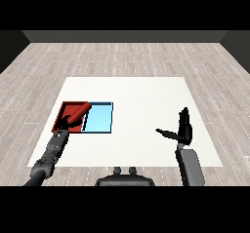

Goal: Pick the red can and put it in the red box

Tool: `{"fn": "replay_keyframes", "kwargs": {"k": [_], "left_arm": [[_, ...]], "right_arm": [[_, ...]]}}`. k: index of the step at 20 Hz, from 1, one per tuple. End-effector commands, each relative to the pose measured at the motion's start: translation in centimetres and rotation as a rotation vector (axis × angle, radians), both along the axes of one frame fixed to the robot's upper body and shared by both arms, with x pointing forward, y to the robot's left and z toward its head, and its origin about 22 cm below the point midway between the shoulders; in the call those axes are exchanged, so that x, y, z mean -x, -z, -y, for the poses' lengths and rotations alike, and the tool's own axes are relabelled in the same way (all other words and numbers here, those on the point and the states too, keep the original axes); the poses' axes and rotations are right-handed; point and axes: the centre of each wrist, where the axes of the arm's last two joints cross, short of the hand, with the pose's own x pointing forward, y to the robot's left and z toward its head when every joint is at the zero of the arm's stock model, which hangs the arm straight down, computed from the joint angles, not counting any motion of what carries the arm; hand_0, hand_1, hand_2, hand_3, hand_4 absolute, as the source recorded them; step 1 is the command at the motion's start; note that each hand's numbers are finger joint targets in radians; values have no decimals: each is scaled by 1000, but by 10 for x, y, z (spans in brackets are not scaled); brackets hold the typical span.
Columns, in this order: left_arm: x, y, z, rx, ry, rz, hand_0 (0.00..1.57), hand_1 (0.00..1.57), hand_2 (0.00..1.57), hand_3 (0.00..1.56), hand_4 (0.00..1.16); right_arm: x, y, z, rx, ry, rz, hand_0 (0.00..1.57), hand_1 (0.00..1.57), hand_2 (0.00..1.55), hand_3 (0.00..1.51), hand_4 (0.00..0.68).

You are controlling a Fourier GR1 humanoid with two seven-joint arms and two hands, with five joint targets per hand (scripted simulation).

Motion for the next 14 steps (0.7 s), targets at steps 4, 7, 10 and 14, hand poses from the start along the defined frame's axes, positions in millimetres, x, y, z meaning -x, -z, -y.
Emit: {"fn": "replay_keyframes", "kwargs": {"k": [4,7,10,14], "left_arm": [[3,-1,-18,46,-7,-114,462,462,583,112,590],[4,3,-12,-38,-54,-223,0,0,0,0,0],[-1,-12,-29,87,-54,-63,0,0,0,0,0],[21,-8,-55,118,-37,115,0,0,0,0,0]], "right_arm": [[6,10,4,15,12,-17,0,0,0,0,0],[-7,13,8,12,-5,8,0,0,0,0,0],[6,2,11,21,-17,4,0,0,0,0,0],[5,-25,4,19,-51,46,0,0,0,0,0]]}}
